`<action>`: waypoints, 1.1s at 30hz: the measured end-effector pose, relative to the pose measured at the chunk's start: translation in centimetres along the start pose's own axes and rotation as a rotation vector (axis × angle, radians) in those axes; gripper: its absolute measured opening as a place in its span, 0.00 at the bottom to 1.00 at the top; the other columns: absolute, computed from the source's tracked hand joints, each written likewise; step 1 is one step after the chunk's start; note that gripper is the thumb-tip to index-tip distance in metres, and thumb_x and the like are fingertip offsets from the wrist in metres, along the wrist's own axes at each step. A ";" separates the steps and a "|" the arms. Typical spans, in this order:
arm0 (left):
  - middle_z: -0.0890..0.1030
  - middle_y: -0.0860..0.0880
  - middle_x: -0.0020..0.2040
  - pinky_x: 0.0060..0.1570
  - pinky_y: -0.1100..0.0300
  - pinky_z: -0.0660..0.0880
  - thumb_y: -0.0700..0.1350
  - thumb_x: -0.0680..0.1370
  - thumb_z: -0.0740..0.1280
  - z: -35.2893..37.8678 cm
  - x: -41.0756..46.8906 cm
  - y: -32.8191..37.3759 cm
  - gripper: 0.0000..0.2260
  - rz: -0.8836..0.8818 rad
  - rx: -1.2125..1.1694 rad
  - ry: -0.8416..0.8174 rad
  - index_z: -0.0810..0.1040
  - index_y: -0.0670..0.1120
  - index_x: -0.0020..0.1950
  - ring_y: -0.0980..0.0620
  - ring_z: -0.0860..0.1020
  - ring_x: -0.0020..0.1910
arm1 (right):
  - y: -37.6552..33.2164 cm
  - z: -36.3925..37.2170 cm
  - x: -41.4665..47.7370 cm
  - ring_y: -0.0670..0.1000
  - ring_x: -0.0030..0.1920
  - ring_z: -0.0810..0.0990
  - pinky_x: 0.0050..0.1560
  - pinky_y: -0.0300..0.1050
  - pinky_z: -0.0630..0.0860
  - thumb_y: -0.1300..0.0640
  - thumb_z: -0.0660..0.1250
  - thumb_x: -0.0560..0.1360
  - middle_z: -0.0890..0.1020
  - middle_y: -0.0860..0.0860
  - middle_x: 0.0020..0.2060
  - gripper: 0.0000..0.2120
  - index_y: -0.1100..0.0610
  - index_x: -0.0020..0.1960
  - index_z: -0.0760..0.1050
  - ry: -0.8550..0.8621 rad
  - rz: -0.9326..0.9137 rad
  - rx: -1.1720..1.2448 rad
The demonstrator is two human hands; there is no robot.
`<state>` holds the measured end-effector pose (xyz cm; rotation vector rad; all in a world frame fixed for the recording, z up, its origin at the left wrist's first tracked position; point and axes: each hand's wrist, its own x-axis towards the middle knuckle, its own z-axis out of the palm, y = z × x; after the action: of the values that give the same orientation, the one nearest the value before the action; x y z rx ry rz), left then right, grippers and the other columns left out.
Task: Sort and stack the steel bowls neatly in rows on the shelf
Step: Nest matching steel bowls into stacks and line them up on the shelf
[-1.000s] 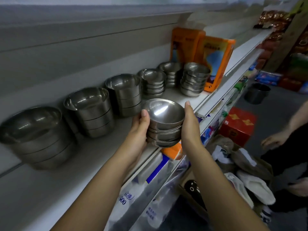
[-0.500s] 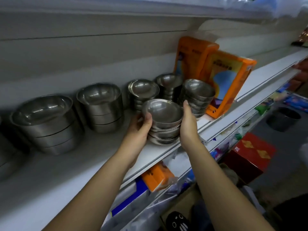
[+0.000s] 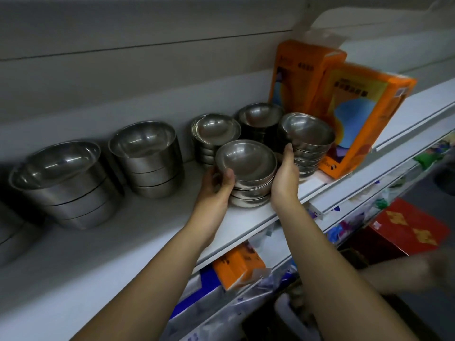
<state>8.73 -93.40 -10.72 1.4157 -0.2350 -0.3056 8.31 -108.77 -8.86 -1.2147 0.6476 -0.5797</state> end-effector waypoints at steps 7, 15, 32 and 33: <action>0.82 0.61 0.63 0.70 0.45 0.73 0.78 0.64 0.69 -0.4 0.2 -0.5 0.39 0.029 0.027 0.024 0.72 0.60 0.70 0.56 0.79 0.66 | 1.5 -0.7 -2.0 0.50 0.65 0.78 0.70 0.50 0.72 0.38 0.50 0.84 0.82 0.52 0.63 0.27 0.53 0.68 0.77 0.004 -0.058 -0.024; 0.79 0.55 0.67 0.71 0.47 0.73 0.74 0.70 0.66 0.2 0.2 -0.1 0.39 0.019 0.068 0.009 0.67 0.53 0.73 0.55 0.78 0.67 | 2.6 -0.8 -2.9 0.46 0.70 0.68 0.65 0.40 0.64 0.37 0.46 0.84 0.73 0.49 0.73 0.29 0.50 0.78 0.65 -0.035 -0.081 -0.103; 0.80 0.49 0.64 0.70 0.42 0.73 0.76 0.64 0.64 0.4 2.1 -0.5 0.39 -0.131 0.030 0.038 0.71 0.52 0.65 0.48 0.79 0.64 | 2.0 -0.7 -3.1 0.48 0.66 0.73 0.64 0.42 0.68 0.37 0.49 0.84 0.78 0.48 0.66 0.29 0.52 0.75 0.70 -0.005 -0.069 -0.113; 0.80 0.50 0.64 0.70 0.42 0.72 0.77 0.63 0.64 0.3 2.0 -0.3 0.40 -0.133 0.034 0.026 0.71 0.52 0.66 0.48 0.79 0.65 | 2.0 -0.7 -3.3 0.48 0.66 0.73 0.64 0.42 0.69 0.37 0.49 0.84 0.78 0.49 0.66 0.28 0.53 0.75 0.70 0.003 -0.080 -0.118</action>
<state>10.44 -94.39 -11.03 1.4708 -0.1253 -0.3930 5.65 -106.45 -10.46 -1.3556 0.6456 -0.6167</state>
